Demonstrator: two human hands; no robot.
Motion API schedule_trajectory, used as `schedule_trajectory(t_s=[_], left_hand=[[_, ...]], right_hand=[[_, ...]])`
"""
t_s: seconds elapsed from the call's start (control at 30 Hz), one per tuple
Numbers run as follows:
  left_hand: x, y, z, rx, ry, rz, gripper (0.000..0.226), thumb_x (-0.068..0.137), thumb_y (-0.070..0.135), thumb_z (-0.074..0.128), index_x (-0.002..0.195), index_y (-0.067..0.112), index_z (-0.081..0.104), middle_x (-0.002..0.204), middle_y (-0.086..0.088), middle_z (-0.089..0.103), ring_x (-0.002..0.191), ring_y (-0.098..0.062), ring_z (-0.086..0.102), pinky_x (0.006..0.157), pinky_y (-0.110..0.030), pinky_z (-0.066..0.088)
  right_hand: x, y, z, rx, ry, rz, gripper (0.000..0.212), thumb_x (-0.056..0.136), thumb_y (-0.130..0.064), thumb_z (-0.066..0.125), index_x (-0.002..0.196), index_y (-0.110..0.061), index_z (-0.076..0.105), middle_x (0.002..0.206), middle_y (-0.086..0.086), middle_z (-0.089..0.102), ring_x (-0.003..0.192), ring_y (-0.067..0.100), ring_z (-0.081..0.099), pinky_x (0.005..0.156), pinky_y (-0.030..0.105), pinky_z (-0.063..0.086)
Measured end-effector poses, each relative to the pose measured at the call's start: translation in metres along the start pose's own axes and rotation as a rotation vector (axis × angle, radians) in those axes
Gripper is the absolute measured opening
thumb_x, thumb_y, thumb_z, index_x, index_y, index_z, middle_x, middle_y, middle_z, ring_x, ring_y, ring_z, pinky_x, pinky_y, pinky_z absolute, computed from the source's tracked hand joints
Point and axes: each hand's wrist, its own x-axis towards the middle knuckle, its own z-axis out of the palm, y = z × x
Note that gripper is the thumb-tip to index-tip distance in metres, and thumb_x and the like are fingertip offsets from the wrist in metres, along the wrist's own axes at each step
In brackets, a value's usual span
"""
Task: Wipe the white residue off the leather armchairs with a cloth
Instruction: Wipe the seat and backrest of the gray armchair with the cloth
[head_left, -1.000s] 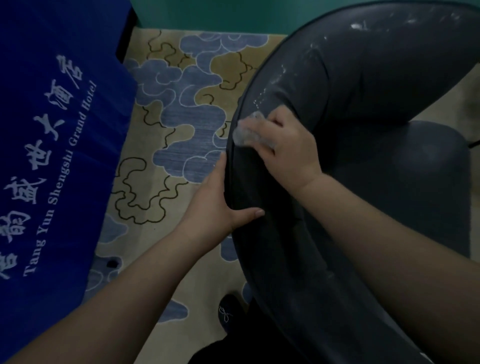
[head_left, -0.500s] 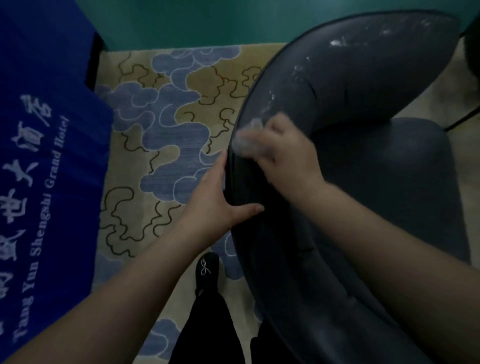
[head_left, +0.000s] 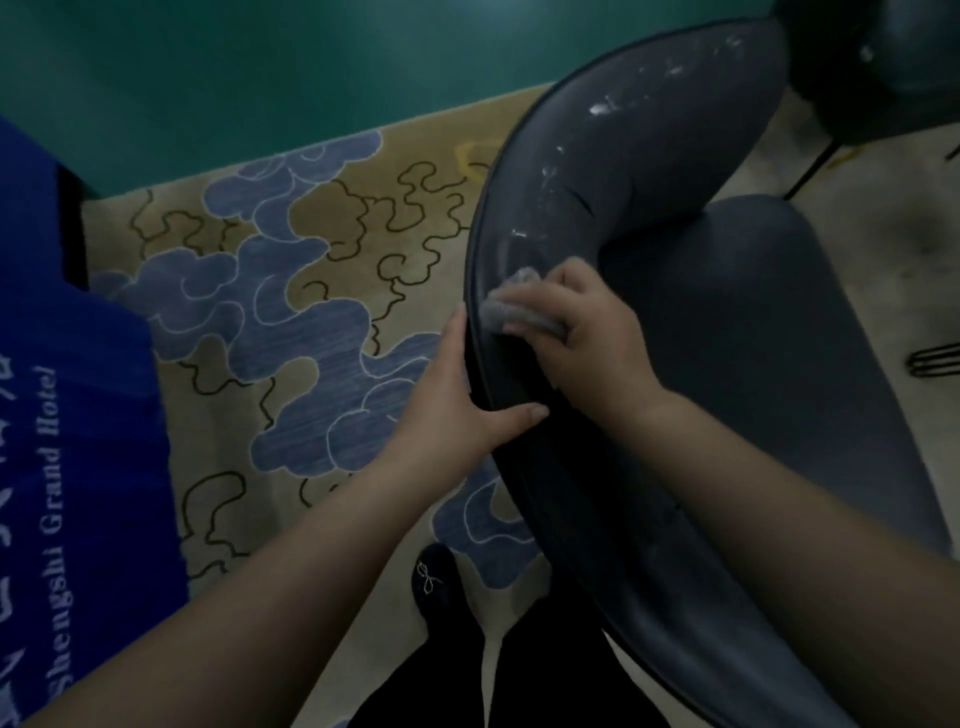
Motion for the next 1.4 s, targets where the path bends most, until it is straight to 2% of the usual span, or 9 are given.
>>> schedule_trajectory(t_s=[0.3, 0.5, 0.6, 0.67, 0.8, 0.9, 1.07, 1.17, 1.4], left_hand=[[0.028, 0.009, -0.016, 0.018, -0.023, 0.025, 0.111, 0.064, 0.044, 0.084, 0.147, 0.051, 0.01, 0.134, 0.026, 0.044, 0.12, -0.007, 0.053, 0.095, -0.03, 0.05], [0.053, 0.02, -0.029, 0.12, -0.05, 0.011, 0.117, 0.061, 0.047, 0.084, 0.147, 0.053, 0.004, 0.138, 0.027, 0.042, 0.125, -0.001, 0.046, 0.097, -0.026, 0.048], [0.059, 0.021, -0.033, 0.125, -0.086, -0.004, 0.119, 0.062, 0.045, 0.085, 0.146, 0.055, 0.002, 0.116, 0.045, 0.041, 0.101, 0.022, 0.05, 0.074, -0.007, 0.048], [0.064, 0.022, -0.034, 0.139, -0.076, 0.003, 0.118, 0.062, 0.042, 0.086, 0.145, 0.055, 0.003, 0.109, 0.048, 0.037, 0.093, 0.022, 0.051, 0.063, 0.001, 0.043], [0.077, 0.029, -0.036, 0.162, -0.062, 0.04, 0.114, 0.064, 0.044, 0.083, 0.144, 0.057, 0.003, 0.117, 0.046, 0.031, 0.1, 0.015, 0.048, 0.065, 0.004, 0.038], [0.093, 0.035, -0.04, 0.18, -0.053, 0.072, 0.109, 0.065, 0.041, 0.084, 0.14, 0.057, 0.006, 0.116, 0.046, 0.032, 0.092, 0.032, 0.042, 0.067, 0.006, 0.036], [0.13, 0.047, -0.049, 0.244, -0.118, 0.116, 0.114, 0.057, 0.054, 0.08, 0.145, 0.054, 0.008, 0.12, 0.05, 0.035, 0.111, 0.018, 0.043, 0.082, -0.001, 0.039], [0.155, 0.052, -0.054, 0.243, -0.207, 0.14, 0.122, 0.052, 0.058, 0.079, 0.15, 0.043, 0.008, 0.146, 0.026, 0.036, 0.129, -0.003, 0.044, 0.102, -0.03, 0.046], [0.198, 0.064, -0.065, 0.317, -0.319, 0.17, 0.123, 0.059, 0.047, 0.085, 0.15, 0.043, 0.002, 0.154, 0.015, 0.027, 0.128, -0.014, 0.047, 0.1, -0.04, 0.048]], right_hand=[[0.077, 0.025, 0.01, -0.107, 0.09, 0.152, 0.023, 0.087, -0.036, 0.064, 0.108, -0.027, 0.069, 0.091, -0.002, 0.044, 0.079, 0.013, 0.049, 0.068, 0.037, 0.047], [0.022, 0.01, 0.01, 0.04, 0.054, 0.027, 0.025, 0.082, -0.021, 0.069, 0.107, -0.024, 0.071, 0.085, 0.001, 0.048, 0.071, 0.014, 0.05, 0.056, 0.034, 0.048], [0.055, 0.018, 0.009, -0.028, 0.065, 0.038, 0.02, 0.085, -0.023, 0.067, 0.104, -0.019, 0.072, 0.086, 0.008, 0.052, 0.069, 0.019, 0.052, 0.053, 0.037, 0.047], [0.091, 0.029, 0.009, -0.114, 0.087, 0.062, 0.021, 0.089, -0.029, 0.061, 0.105, -0.019, 0.07, 0.091, 0.009, 0.052, 0.072, 0.021, 0.051, 0.059, 0.041, 0.048], [0.14, 0.057, 0.001, -0.156, 0.174, 0.241, 0.021, 0.091, -0.038, 0.057, 0.106, -0.026, 0.067, 0.098, 0.006, 0.05, 0.079, 0.022, 0.052, 0.071, 0.044, 0.048], [0.107, 0.045, 0.004, -0.095, 0.154, 0.162, 0.021, 0.089, -0.035, 0.061, 0.106, -0.025, 0.068, 0.091, 0.003, 0.049, 0.073, 0.017, 0.051, 0.064, 0.039, 0.049], [0.077, 0.039, 0.011, -0.042, 0.148, 0.042, 0.021, 0.082, -0.022, 0.068, 0.102, -0.02, 0.074, 0.082, 0.007, 0.054, 0.064, 0.018, 0.054, 0.049, 0.033, 0.048], [0.118, 0.06, 0.011, -0.199, 0.224, 0.085, 0.018, 0.083, -0.021, 0.069, 0.1, -0.019, 0.074, 0.082, 0.009, 0.055, 0.063, 0.021, 0.052, 0.046, 0.031, 0.044], [0.156, 0.084, 0.008, -0.178, 0.345, 0.316, 0.022, 0.087, -0.036, 0.061, 0.105, -0.026, 0.068, 0.088, 0.0, 0.047, 0.073, 0.015, 0.05, 0.059, 0.031, 0.045]])
